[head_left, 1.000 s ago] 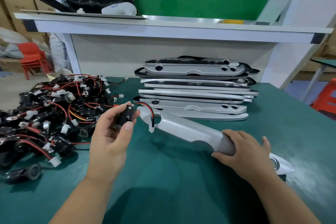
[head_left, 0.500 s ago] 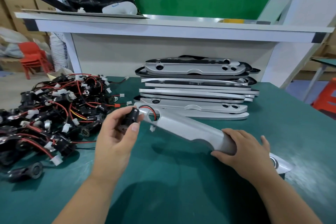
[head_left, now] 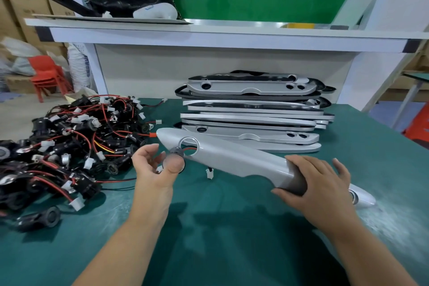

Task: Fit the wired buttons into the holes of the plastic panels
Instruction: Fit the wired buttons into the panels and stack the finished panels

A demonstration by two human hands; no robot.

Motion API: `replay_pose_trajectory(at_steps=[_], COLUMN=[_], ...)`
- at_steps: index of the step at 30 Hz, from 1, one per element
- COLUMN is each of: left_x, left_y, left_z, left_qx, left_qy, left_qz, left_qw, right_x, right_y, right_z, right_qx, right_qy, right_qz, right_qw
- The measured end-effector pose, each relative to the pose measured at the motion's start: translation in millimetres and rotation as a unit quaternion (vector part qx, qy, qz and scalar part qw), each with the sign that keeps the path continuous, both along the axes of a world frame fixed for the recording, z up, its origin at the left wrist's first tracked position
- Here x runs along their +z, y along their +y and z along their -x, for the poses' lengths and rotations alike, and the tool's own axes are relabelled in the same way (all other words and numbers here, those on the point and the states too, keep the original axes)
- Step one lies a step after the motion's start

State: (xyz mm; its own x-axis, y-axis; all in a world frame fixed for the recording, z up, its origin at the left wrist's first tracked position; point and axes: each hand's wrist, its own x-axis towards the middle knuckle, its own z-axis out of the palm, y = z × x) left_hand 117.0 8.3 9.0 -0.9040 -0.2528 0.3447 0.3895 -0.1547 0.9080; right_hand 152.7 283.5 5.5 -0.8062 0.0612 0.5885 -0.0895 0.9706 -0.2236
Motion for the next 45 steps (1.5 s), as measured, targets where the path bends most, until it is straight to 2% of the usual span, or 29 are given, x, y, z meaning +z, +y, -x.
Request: replay_pose_trajectory(at_steps=[4, 7, 14, 21, 31, 38, 41, 45], left_x=[2.5, 3.4, 7.0, 3.3, -4.8, 1.3, 4.5, 6.6], left_y=[1.5, -1.0, 0.6, -2.4, 11.6, -0.6, -2.3, 0.4], left_z=[2.4, 3.8, 2.0, -0.9, 1.5, -3.3, -5.2, -4.5], left_qx=[-0.087, -0.125, -0.138, -0.213, -0.171, -0.269, -0.313, -0.241], left_qy=[0.004, -0.001, -0.045, -0.062, -0.105, -0.077, -0.065, -0.046], left_qz=[-0.141, -0.194, -0.19, -0.23, -0.231, -0.168, -0.173, -0.2], left_qw=[0.986, 0.973, 0.971, 0.948, 0.952, 0.945, 0.932, 0.949], right_x=[-1.6, -2.7, -2.1, -2.5, -3.8, -1.9, -0.8, 0.8], right_y=[-2.9, -11.0, -10.2, -7.9, -16.1, -12.7, -10.7, -8.7], right_z=[0.1, -0.9, -1.7, -1.6, -1.0, 0.4, -0.3, -0.9], right_qx=[0.028, 0.049, 0.047, 0.041, 0.075, 0.092, 0.1, 0.101], right_qy=[-0.011, -0.017, -0.013, -0.002, -0.031, -0.051, -0.059, -0.058], right_qz=[-0.002, -0.013, -0.012, -0.012, 0.023, 0.047, 0.056, 0.064], right_qw=[1.0, 0.999, 0.999, 0.999, 0.996, 0.993, 0.992, 0.991])
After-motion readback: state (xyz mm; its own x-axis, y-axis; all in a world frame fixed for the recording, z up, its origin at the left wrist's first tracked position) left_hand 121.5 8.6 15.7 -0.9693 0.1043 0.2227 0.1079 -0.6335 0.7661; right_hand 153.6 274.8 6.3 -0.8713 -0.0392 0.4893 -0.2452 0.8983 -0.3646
